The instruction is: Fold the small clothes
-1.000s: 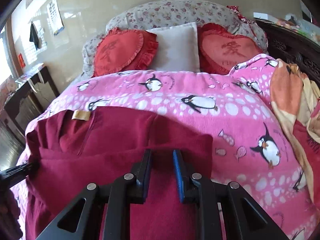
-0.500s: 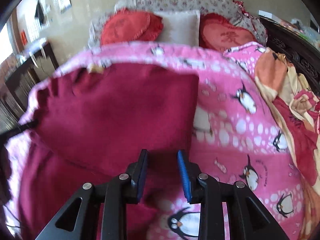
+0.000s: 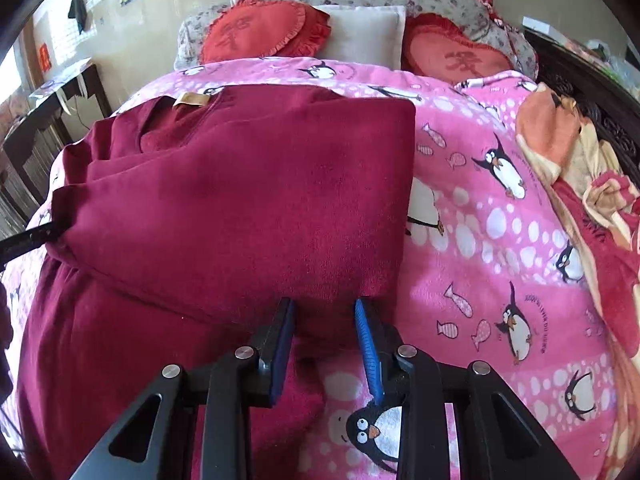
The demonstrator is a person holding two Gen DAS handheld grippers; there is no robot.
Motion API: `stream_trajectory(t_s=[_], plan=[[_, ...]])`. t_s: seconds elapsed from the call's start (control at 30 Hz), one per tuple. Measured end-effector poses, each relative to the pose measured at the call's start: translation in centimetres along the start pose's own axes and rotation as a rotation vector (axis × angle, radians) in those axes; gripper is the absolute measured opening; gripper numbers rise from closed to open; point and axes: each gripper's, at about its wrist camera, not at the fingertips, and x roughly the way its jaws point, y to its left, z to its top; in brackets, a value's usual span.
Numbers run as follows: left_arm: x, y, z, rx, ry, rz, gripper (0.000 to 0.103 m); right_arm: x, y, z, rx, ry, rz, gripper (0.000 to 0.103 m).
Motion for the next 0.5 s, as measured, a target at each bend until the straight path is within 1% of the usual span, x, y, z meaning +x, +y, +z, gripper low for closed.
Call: stream_trajectory(t_s=[0.1, 0.17, 0.23, 0.33, 0.43, 0.5], plan=[[-1.1, 0.0, -0.5, 0.013, -0.004, -0.003, 0.026, -2.1, -0.2, 0.1, 0.025, -0.016, 0.034, 0.034], [-1.8, 0.2, -1.0, 0.008, 0.005, -0.020, 0.026, -2.9, -0.7, -0.6, 0.061, -0.004, 0.074, 0.051], [-2.6, 0.3, -1.7, 0.007, 0.008, -0.024, 0.026, -3.2, -1.0, -1.8, 0.089, 0.021, 0.108, 0.051], [-3.9, 0.8, -3.0, 0.014, 0.009, -0.030, 0.026, -3.4, -1.0, -4.2, 0.113, 0.061, 0.135, 0.051], [-5.1, 1.8, -4.7, -0.007, 0.016, -0.040, 0.026, -2.5, -1.3, -6.3, 0.142, 0.108, 0.179, 0.051], [-5.6, 2.4, -6.0, -0.027, 0.032, -0.047, 0.026, -1.8, -1.4, -7.4, 0.151, 0.107, 0.204, 0.051]])
